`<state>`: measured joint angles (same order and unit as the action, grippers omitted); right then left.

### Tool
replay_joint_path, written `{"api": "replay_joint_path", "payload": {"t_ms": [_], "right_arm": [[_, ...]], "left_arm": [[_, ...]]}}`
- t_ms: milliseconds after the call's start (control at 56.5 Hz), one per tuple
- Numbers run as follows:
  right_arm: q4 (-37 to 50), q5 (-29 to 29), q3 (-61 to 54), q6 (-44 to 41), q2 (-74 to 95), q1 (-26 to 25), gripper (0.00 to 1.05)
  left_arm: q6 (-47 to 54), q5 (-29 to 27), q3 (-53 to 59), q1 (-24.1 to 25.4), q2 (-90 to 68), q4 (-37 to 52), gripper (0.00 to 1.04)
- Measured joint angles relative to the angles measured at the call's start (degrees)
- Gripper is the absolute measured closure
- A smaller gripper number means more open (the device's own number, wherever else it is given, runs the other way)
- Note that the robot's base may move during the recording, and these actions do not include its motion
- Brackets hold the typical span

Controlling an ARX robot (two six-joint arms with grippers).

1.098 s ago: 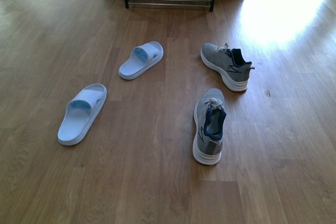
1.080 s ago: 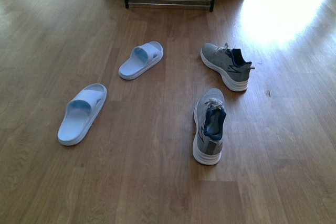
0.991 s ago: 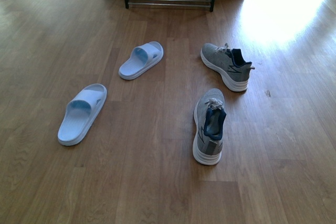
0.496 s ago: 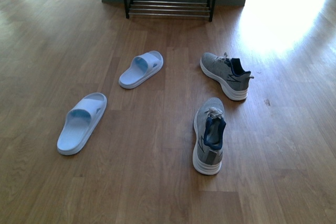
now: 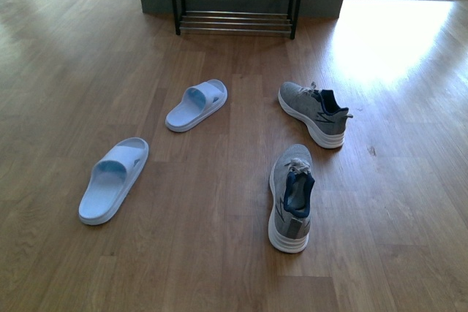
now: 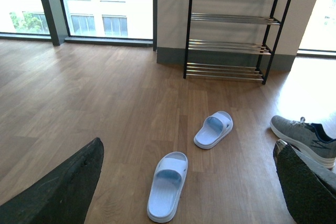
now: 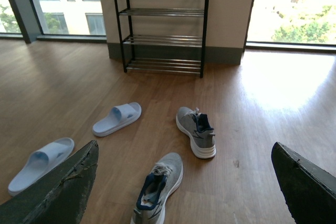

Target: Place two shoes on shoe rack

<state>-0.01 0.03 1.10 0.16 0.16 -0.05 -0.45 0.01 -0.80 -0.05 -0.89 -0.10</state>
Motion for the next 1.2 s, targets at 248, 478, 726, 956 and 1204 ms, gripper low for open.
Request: {"api": "replay_joint_path", "payload": {"t_ms": [248,478,726,956,1204], "right_arm": [[0.0,0.0,0.0,0.0,0.0,0.0,0.09],[0.0,0.0,0.0,0.0,0.0,0.0,0.09],[0.0,0.0,0.0,0.0,0.0,0.0,0.09],[0.0,0.0,0.0,0.0,0.0,0.0,0.09],[0.0,0.0,0.0,0.0,0.0,0.0,0.09]], "left_arm": [[0.0,0.0,0.0,0.0,0.0,0.0,0.09],[0.0,0.0,0.0,0.0,0.0,0.0,0.09],[0.0,0.0,0.0,0.0,0.0,0.0,0.09],[0.0,0.0,0.0,0.0,0.0,0.0,0.09],[0.0,0.0,0.0,0.0,0.0,0.0,0.09]]}}
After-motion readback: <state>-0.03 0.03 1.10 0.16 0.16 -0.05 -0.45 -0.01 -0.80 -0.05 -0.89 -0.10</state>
